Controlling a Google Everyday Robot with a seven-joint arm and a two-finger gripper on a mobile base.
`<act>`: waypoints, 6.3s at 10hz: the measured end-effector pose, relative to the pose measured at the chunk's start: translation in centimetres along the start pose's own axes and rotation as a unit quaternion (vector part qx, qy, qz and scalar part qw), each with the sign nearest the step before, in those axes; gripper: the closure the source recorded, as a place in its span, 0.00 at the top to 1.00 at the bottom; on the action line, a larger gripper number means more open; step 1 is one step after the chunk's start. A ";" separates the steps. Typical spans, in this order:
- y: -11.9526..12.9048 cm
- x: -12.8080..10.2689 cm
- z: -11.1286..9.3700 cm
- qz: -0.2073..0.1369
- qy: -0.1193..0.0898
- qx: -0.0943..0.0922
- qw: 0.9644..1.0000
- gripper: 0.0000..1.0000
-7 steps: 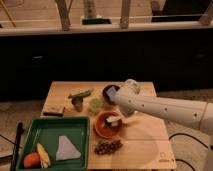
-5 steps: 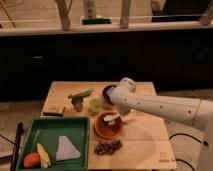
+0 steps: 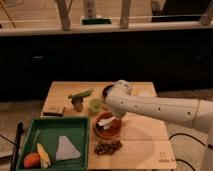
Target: Wipe red bowl with brush
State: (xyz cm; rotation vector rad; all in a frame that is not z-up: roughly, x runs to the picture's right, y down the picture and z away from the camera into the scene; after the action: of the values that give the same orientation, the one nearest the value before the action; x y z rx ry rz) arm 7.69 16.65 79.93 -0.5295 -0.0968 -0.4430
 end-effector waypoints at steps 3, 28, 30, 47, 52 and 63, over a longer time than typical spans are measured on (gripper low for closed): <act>2.7 1.3 -0.5 -0.005 -0.005 -0.007 1.000 0.03; -0.5 3.2 0.5 0.003 0.019 -0.009 1.000 0.03; -0.4 3.2 0.5 0.003 0.019 -0.009 1.000 0.03; -0.5 3.1 0.5 0.002 0.018 -0.009 1.000 0.03; -0.5 3.1 0.5 0.002 0.018 -0.009 1.000 0.03; -0.5 3.2 0.4 0.003 0.018 -0.009 1.000 0.03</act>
State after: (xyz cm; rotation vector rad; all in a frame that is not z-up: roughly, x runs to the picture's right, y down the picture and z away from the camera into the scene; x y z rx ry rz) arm 10.34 15.28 81.18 -0.5381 -0.0561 -0.4482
